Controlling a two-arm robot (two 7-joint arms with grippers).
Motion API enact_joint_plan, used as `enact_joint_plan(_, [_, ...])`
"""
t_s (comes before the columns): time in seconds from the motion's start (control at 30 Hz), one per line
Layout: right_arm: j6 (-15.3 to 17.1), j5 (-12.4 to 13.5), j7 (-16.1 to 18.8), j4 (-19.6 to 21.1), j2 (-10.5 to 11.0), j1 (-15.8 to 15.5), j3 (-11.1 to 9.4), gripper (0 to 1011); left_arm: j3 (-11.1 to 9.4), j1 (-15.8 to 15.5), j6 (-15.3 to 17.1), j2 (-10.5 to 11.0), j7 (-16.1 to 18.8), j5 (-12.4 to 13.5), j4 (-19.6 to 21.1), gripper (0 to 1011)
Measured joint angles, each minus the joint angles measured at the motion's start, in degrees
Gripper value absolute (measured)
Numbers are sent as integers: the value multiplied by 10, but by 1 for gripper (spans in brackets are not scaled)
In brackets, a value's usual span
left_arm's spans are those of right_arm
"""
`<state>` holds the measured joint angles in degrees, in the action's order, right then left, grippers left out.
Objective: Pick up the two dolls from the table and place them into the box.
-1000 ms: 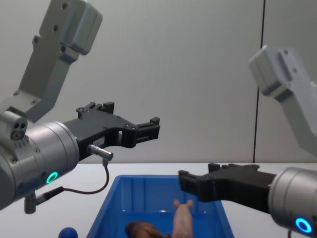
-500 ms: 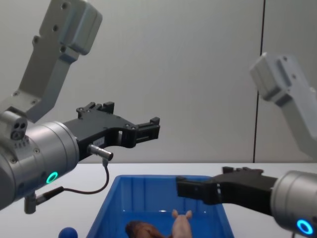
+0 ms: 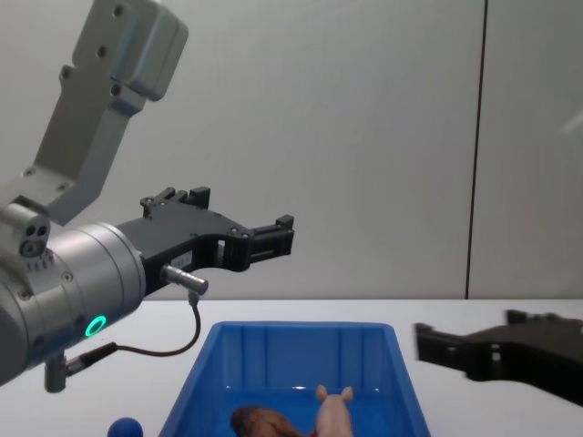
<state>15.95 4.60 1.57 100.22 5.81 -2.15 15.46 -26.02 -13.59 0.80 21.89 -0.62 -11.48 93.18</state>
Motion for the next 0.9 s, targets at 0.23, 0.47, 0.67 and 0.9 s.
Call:
enact_joint_plan(0.23, [-19,12,-30,18,14,-24,-12,1001,0,0,0,0,0,0,0,1002])
enact_joint_plan(0.47, [-31,19,-48,29,23,-38,-19,1001,1,2,5,2,1,-1,2,1002])
enact_joint_plan(0.67, [-36,22,-56,33,27,-44,-22,1001,7,10,24,11,9,-12,15,1002])
enact_joint_plan(0.9, [-40,24,-63,37,30,-49,-24,1001,17,25,58,29,21,-30,35,1002])
